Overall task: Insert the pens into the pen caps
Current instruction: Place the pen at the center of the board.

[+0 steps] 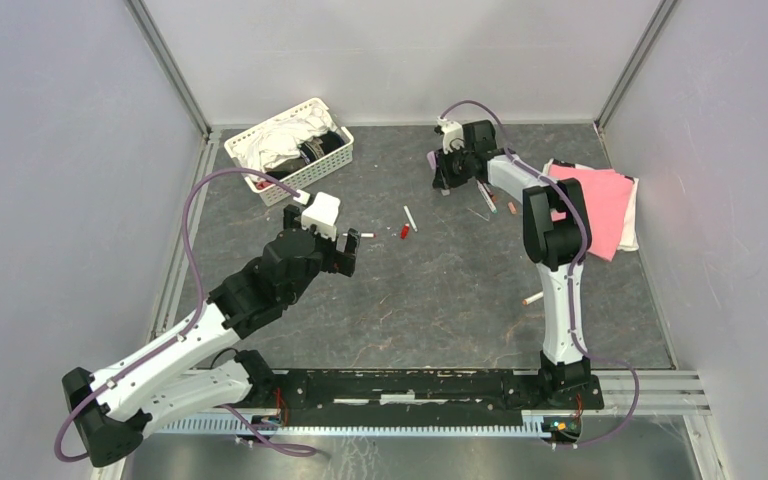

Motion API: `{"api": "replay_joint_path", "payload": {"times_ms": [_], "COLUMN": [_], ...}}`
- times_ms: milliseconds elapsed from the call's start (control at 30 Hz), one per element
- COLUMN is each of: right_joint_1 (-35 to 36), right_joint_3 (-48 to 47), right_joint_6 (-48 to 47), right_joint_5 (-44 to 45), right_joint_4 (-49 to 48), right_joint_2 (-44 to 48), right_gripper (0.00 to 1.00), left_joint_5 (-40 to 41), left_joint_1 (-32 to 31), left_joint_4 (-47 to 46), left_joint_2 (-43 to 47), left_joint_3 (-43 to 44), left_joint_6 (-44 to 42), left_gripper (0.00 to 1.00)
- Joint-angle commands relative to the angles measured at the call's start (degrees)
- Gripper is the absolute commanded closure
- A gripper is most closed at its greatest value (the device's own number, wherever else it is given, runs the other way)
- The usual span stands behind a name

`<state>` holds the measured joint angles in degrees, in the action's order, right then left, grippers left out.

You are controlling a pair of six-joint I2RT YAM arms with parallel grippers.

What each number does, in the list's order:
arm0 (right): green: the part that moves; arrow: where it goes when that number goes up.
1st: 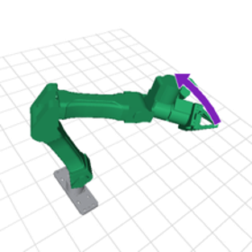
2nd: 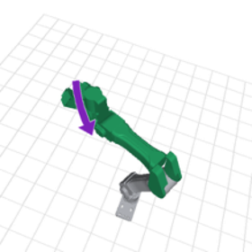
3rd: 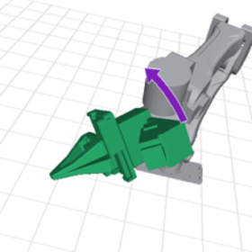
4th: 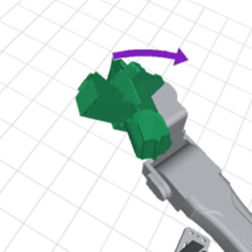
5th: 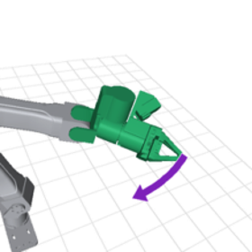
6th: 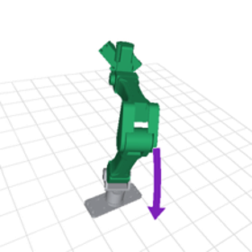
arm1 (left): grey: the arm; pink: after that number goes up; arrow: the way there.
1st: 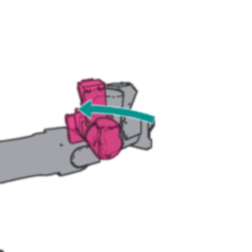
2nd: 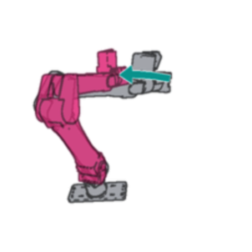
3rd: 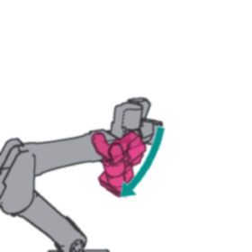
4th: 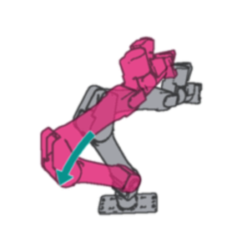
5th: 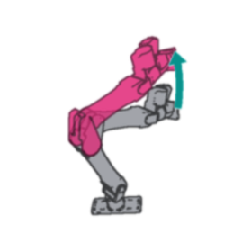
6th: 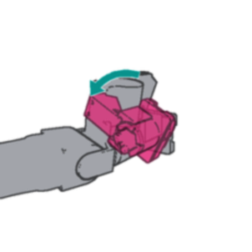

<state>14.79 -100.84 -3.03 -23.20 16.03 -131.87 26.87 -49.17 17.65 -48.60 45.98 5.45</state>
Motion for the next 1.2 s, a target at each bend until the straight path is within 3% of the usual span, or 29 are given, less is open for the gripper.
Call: {"api": "replay_joint_path", "payload": {"times_ms": [0, 133, 433, 600, 767, 933, 1167], "right_joint_1": [0.07, -0.29, -3.01, -4.77, -5.29, -6.6, -10.68], "right_joint_3": [-3.44, -3.22, 5.54, 16.26, 28.5, 38.94, 52.6], "right_joint_6": [0.23, -0.39, -2.77, -9.96, -19.74, -24.71, -27.53], "right_joint_5": [1.07, 1.38, -2.34, -10.32, -16.48, -22.43, -29.97], "right_joint_4": [-0.96, -1.02, -3.59, -4.84, -2.28, 0.24, -2.97], "right_joint_2": [-0.18, 1.36, 12.85, 25.85, 42.12, 58.62, 77.29], "right_gripper": [0.7, 0.6, 0.57, 0.54, 0.49, 0.35, 0.17], "left_joint_5": [0.42, 0.22, -2.22, -5.97, -11.87, -14.99, -18.37], "left_joint_1": [0.49, 0.56, 0.86, 1.18, 1.27, 1.27, 1.27], "left_joint_4": [-1.21, -1.47, -4.01, -8.77, -15.44, -21.34, -23.26], "left_joint_2": [0.14, 0.49, 4.17, 7.58, 10.64, 13.03, 11.55], "left_joint_3": [-0.44, -0.65, -2.03, -4.97, -10.32, -14.12, -13.85], "left_joint_6": [-2.64, -2.58, -1.2, 3.29, 14.75, 23.55, 27.4], "left_gripper": [0.0, 0.0, 0.0, 0.0, 0.0, 0.0, 0.0]}}
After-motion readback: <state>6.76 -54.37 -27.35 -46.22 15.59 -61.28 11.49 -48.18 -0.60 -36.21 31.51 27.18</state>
